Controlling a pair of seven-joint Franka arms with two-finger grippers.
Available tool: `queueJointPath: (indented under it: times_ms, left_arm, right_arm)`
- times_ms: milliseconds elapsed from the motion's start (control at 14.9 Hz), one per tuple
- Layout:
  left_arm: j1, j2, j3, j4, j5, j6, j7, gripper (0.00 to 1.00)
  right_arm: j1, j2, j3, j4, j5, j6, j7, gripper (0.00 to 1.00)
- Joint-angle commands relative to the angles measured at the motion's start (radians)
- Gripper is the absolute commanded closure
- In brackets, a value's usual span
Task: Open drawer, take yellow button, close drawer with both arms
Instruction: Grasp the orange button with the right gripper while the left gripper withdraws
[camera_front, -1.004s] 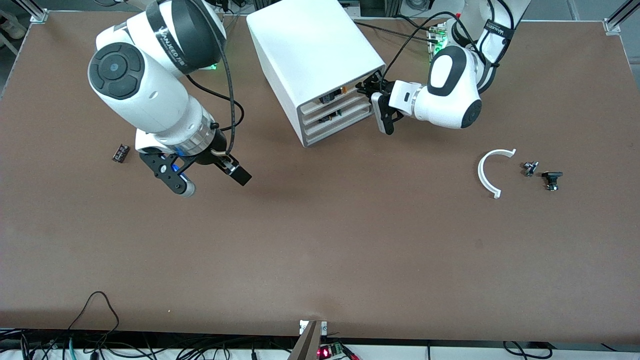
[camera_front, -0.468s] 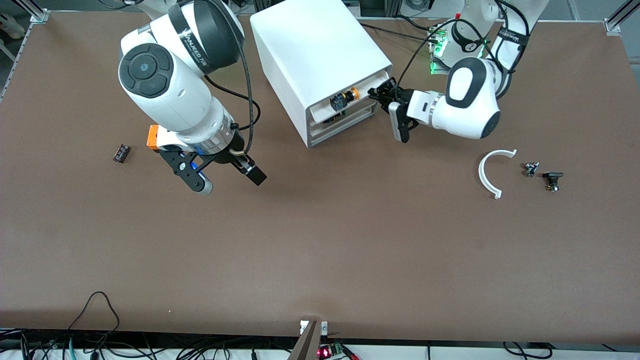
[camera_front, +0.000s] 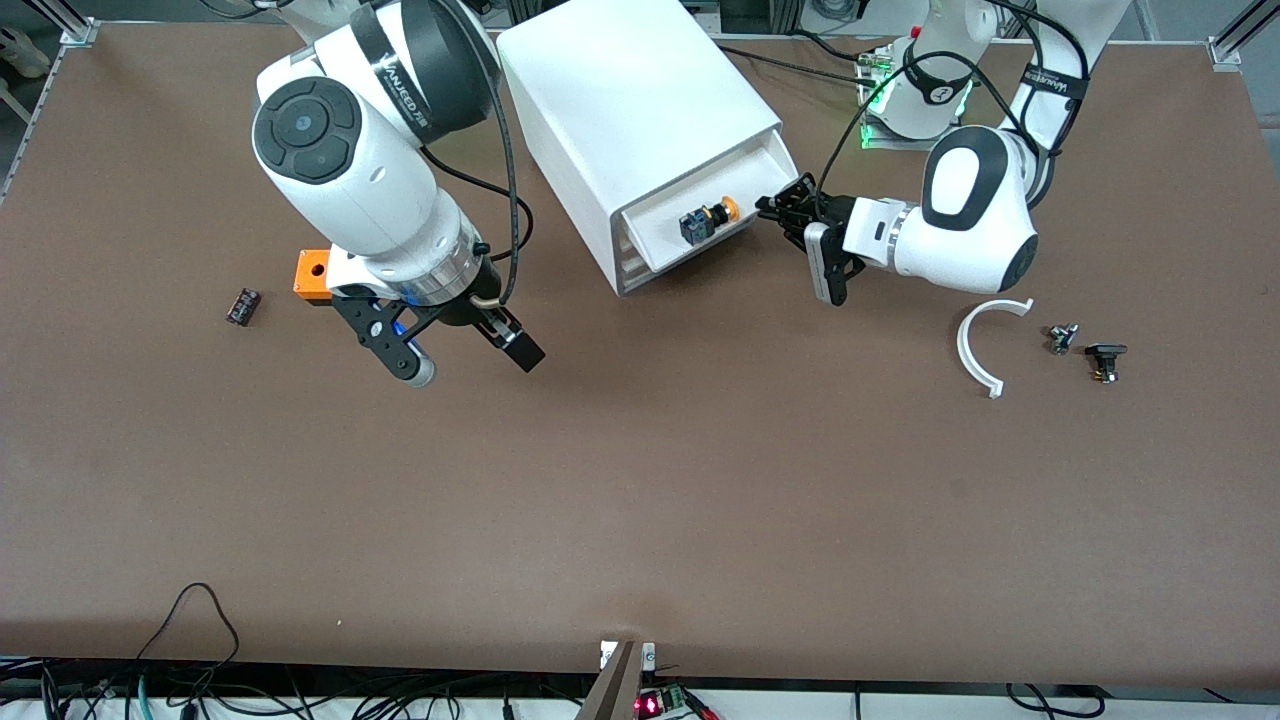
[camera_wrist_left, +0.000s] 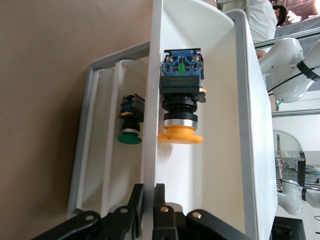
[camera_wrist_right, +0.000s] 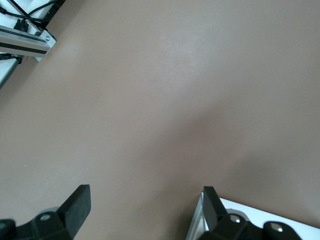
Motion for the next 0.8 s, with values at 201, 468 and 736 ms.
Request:
queueJointPath:
  times_ms: [201,468,736]
  left_arm:
    - [0.094,0.143,0.008,0.227,0.195,-0.116,-0.013,1.00]
    - [0.117,0.229,0.009,0.336,0.283,-0.118,-0.010,1.00]
    - [0.125,0.269,0.014,0.387,0.289,-0.118,-0.012,1.00]
  right_arm:
    - [0.063,0.043,-0.007,0.045,0.006,0.043,0.138,0.01]
    - [0.116,0.059,-0.009,0.045,0.003,0.086,0.229,0.01]
    - [0.178,0.088,-0.012,0.046,0.001,0.159,0.339,0.01]
